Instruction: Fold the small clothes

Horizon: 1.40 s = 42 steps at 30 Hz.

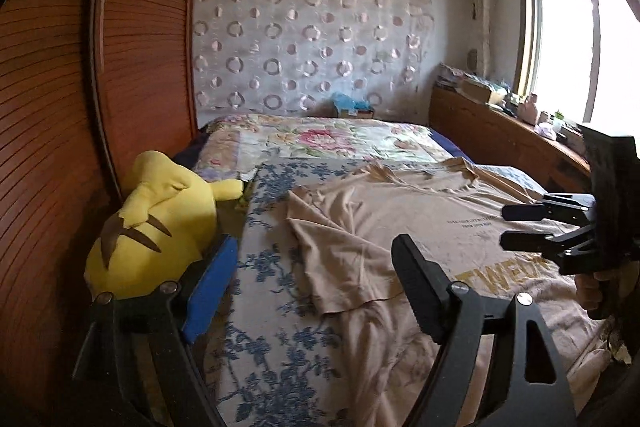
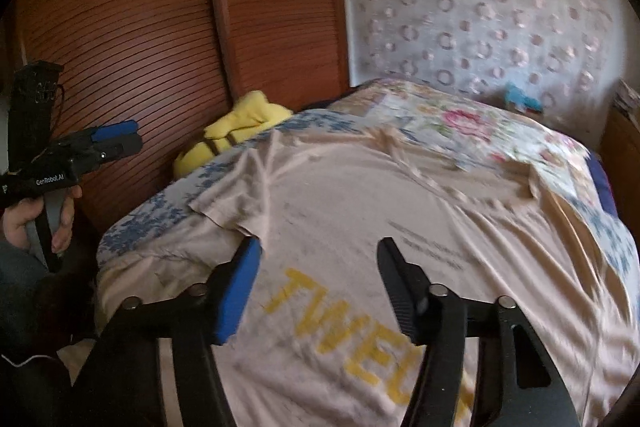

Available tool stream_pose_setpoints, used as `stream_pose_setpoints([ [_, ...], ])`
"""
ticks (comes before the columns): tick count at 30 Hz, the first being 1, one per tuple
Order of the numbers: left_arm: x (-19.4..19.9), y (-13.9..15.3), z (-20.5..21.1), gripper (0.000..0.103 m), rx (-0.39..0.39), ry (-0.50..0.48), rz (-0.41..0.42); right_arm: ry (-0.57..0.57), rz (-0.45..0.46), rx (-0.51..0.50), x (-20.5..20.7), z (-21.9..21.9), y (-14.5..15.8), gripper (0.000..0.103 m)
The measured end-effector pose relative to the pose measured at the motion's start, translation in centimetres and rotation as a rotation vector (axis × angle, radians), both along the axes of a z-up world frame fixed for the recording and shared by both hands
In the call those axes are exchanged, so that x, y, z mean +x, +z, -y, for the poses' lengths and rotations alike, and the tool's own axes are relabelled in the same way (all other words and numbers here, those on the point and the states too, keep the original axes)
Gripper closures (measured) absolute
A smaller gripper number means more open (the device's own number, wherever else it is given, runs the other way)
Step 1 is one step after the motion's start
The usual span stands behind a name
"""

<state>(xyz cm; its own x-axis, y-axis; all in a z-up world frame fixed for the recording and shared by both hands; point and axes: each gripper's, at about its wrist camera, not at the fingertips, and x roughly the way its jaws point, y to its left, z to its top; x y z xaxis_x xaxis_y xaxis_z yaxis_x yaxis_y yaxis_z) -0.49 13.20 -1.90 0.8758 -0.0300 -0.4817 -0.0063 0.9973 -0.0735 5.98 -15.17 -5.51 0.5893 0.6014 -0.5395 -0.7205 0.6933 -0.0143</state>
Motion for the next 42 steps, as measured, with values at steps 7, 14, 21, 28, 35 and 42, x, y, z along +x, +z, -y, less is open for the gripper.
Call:
stream_pose_setpoints([
  [7,-1.0,-0.7,-1.2,0.023,0.02,0.047,0.014,0.161,-0.036,-0.059,2.2,-7.8,-1.2,0.049],
  [14,-1.7,-1.1,-2.7,0.023,0.006,0.085,0.007,0.295,-0.118,-0.107,4.9,-14.5,-3.9,0.06],
  [21,-2.1,-1.6,-3.9,0.023,-0.009,0.109,-0.001,0.371,-0.126,-0.201,6.6,-19.2,-5.7,0.063],
  [28,-1.9,-2.2,-4.1,0.023,-0.011,0.104,-0.01,0.347,-0.065,-0.258,6.7,-21.0,-6.5,0.081],
  [35,-1.7,-2.7,-3.6,0.023,-0.008,0.085,-0.027,0.275,-0.057,-0.135,9.2,-19.3,-4.5,0.098],
  [42,-1.5,-2.9,-2.8,0.023,-0.008,0.064,-0.038,0.005,-0.013,-0.053,14.7,-15.4,-2.2,0.098],
])
